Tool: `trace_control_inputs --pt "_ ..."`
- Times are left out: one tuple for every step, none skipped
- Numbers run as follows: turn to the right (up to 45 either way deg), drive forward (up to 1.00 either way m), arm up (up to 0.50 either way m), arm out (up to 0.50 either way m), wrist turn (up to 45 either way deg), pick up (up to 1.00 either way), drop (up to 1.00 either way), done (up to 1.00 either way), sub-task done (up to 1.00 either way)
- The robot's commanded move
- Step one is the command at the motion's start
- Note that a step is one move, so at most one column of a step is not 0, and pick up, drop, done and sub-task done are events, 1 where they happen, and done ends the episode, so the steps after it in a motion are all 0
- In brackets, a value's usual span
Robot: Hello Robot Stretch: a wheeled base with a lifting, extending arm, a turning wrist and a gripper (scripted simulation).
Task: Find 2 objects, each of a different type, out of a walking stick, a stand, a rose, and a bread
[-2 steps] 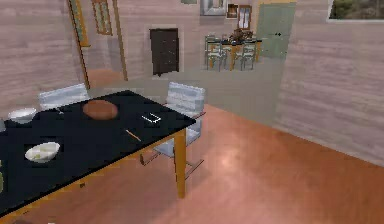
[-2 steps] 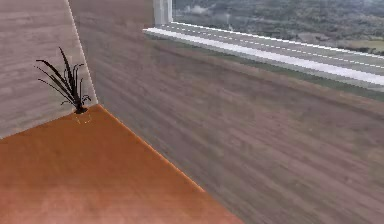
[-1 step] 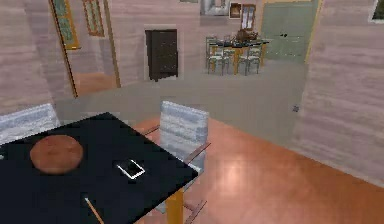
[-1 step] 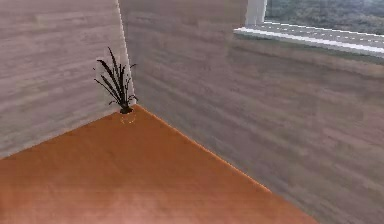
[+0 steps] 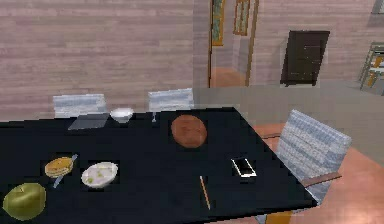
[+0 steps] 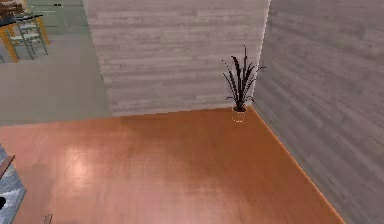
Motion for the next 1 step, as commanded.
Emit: trace_control_inputs --pt "0.0 0.00 0.00 0.00 0.0 0.00 0.00 0.00 1.00"
